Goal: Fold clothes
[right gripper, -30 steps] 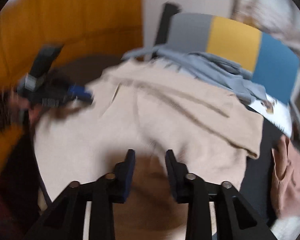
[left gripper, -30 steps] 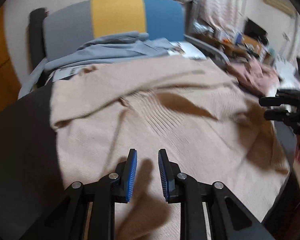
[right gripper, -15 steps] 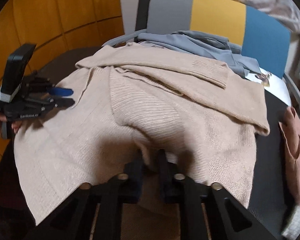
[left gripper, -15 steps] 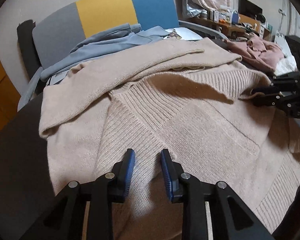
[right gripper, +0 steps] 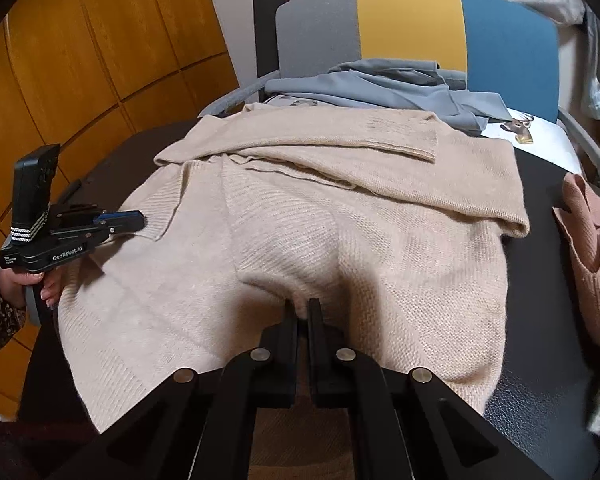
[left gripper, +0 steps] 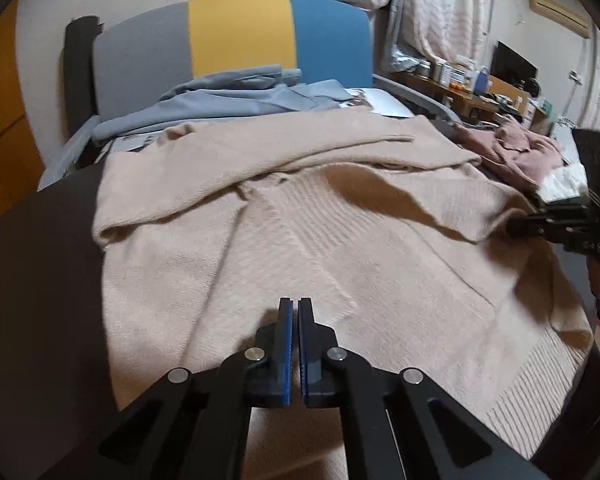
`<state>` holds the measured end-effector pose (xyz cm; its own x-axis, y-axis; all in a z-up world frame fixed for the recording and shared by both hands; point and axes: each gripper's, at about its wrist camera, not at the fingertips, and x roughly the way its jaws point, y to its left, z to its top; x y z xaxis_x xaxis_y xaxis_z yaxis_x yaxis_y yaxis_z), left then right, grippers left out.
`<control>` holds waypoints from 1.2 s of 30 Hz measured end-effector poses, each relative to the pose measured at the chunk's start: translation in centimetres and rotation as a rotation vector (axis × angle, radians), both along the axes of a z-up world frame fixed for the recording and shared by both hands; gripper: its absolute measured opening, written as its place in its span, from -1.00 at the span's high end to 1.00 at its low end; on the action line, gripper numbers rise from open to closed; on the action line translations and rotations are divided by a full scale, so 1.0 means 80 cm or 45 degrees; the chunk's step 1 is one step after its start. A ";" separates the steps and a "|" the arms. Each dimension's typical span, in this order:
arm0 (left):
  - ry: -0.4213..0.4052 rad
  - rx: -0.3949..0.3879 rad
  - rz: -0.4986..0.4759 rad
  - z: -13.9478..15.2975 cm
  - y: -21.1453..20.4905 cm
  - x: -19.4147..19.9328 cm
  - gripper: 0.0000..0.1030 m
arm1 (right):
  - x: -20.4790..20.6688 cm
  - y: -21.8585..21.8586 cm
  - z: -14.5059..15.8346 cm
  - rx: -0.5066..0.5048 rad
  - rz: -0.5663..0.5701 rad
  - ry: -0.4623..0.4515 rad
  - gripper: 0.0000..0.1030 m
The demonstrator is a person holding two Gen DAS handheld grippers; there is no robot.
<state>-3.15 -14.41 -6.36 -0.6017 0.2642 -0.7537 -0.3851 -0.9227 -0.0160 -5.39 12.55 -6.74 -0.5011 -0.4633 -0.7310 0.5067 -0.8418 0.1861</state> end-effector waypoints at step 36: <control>0.086 0.178 0.056 0.074 -0.075 0.108 0.90 | 0.076 0.039 0.053 -0.023 0.111 -0.003 0.93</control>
